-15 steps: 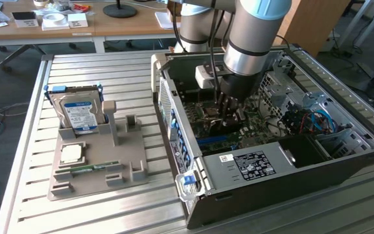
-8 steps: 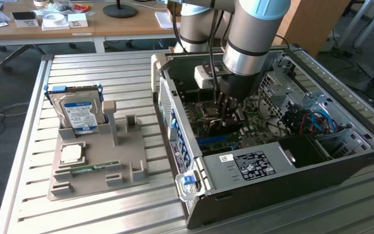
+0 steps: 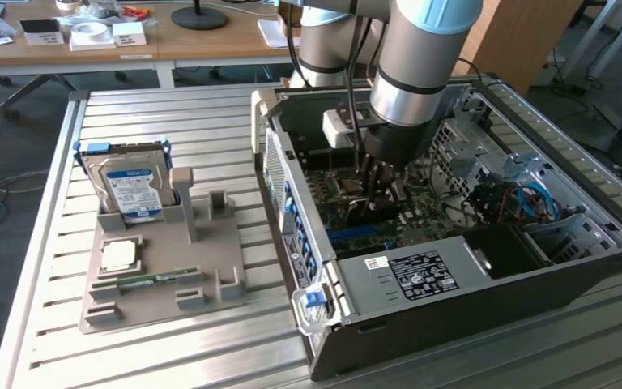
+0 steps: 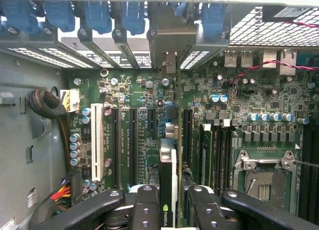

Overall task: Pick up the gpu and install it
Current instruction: 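Insert the gpu into the slot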

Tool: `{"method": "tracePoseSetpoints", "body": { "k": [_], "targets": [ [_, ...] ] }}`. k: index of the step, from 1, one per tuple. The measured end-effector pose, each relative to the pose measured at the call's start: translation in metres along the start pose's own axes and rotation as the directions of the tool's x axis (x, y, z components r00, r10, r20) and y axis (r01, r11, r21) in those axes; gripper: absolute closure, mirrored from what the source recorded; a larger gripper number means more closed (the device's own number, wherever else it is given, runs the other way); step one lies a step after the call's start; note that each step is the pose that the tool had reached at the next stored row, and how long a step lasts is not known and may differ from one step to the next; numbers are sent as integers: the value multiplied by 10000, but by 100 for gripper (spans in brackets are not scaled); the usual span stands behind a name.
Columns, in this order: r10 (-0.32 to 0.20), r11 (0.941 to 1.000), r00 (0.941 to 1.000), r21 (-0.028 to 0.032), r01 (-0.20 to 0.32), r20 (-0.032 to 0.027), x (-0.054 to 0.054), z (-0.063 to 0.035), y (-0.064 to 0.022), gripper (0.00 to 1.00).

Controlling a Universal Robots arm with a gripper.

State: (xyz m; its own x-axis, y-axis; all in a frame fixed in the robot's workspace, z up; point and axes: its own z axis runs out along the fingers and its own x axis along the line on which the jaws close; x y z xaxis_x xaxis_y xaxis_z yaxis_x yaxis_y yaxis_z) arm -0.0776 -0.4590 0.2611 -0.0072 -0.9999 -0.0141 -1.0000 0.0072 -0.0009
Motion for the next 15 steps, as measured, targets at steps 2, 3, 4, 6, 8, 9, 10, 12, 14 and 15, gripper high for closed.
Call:
{"method": "tracePoseSetpoints", "body": {
  "k": [2, 3, 4, 6, 8, 9, 10, 12, 14, 15],
  "targets": [
    [1, 10000, 10000, -2, -1, -3, 1, 14, 1, 73],
    [1, 10000, 10000, -2, -1, -2, 1, 14, 1, 73],
    [1, 10000, 10000, -3, -1, -5, 1, 34, 1, 73],
    [1, 10000, 10000, -2, -1, -1, 1, 36, 1, 73],
    [0, 10000, 10000, 1, 0, 4, 0, 45, 0, 73],
    [1, 10000, 10000, 0, -1, 0, 1, 47, 0, 73],
    [1, 10000, 10000, -1, -1, -2, 1, 47, 0, 73],
    [1, 10000, 10000, -1, -1, -2, 1, 47, 0, 73],
    [0, 10000, 10000, -1, 0, -2, 1, 47, 0, 73],
    [0, 10000, 10000, -2, 0, -4, 1, 48, 0, 73]
  ]
}}
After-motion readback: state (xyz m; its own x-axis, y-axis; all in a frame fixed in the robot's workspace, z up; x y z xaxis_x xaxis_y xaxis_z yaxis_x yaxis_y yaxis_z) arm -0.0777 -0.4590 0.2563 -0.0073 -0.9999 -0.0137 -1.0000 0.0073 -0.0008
